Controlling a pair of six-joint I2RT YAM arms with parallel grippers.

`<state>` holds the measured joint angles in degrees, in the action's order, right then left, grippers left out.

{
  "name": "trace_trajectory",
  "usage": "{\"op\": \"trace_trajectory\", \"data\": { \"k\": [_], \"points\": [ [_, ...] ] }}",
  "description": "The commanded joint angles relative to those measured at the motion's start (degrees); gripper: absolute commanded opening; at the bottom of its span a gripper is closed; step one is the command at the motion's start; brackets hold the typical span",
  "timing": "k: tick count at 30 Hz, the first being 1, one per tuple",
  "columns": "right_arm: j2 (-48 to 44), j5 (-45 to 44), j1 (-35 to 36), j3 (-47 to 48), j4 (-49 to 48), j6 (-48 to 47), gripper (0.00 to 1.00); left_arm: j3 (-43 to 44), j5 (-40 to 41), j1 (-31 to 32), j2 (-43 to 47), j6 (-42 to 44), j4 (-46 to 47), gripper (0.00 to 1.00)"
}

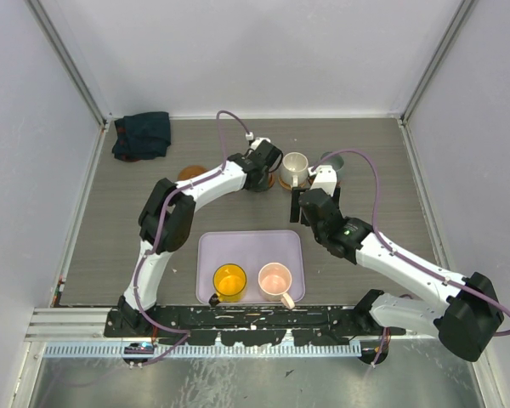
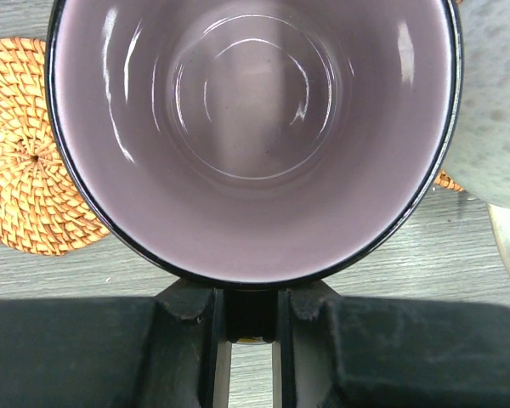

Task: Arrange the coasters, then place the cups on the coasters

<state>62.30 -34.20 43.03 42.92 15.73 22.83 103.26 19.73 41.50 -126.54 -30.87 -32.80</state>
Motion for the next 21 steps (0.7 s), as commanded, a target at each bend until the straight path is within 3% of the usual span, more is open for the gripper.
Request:
{"op": "trace_trajectory", "data": {
  "k": [1, 6, 10, 14, 21],
  "points": [
    [-0.6, 0.0, 0.4, 1.0, -1.2, -0.1, 0.76, 1.8, 2.1, -0.3, 1.7, -1.1, 3.9, 0.1],
    [-0.4, 0.6, 0.3, 1.0, -1.5, 0.3, 0.76, 0.2, 3.2, -0.4, 3.0, -0.9, 3.8, 0.29],
    [-0.4, 0.8, 0.3, 1.1, -1.6, 0.5, 0.76, -1.3, 3.4, -0.4, 4.1, -0.9, 4.6, 0.36],
    [-0.5, 0.9, 0.4, 1.1, -1.6, 0.7, 0.76, -2.3, 3.4, -0.4, 5.0, -1.0, 4.8, 0.49],
    [-0.8, 1.0, 0.6, 0.6, -1.8, 1.0, 0.75, -5.1, 3.2, -0.2, 8.2, -1.3, 5.9, 0.83]
  ]
}}
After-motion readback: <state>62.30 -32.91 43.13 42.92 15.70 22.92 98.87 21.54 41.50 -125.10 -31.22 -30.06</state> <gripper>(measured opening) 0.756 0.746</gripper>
